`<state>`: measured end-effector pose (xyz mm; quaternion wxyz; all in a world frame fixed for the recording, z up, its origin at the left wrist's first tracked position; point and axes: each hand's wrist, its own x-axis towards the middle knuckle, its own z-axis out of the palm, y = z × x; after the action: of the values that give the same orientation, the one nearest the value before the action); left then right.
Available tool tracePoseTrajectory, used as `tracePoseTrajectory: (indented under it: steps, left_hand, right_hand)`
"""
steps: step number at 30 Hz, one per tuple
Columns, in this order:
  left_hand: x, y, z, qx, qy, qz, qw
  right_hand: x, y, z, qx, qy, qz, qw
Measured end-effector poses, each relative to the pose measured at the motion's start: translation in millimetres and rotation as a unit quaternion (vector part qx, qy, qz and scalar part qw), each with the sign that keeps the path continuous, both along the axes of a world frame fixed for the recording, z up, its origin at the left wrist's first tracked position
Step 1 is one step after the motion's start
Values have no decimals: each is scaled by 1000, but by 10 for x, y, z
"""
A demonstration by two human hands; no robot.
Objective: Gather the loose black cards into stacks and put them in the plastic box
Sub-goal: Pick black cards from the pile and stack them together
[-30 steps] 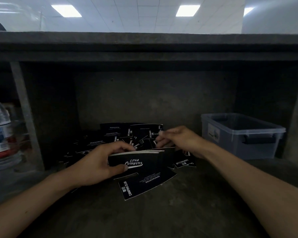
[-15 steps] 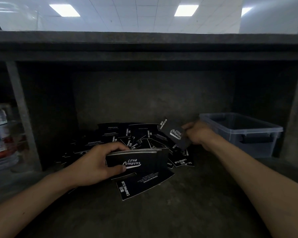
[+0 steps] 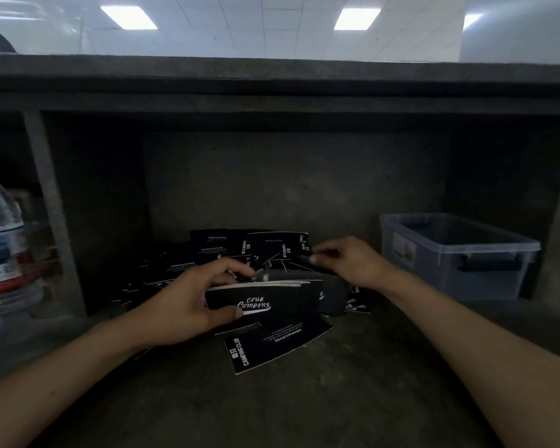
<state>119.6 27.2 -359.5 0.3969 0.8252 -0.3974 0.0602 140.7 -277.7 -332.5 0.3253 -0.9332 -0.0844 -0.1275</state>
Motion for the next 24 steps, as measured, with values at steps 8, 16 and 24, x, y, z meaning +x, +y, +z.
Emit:
tracePoseTrajectory:
  steps: [8,16,24]
  left_hand:
    - [-32,-13,19,2,-12,-3,1000]
    - [-12,-27,14,13,-31,8,999]
    - [-10,-24,9,9,-18,5,1000]
  right_hand:
    - [70,-207,-92,-169,31,-27,985]
    - [-2,-172,37,-191,-62,-117,973]
    - [-130,-129,220,245,-78,-62,964]
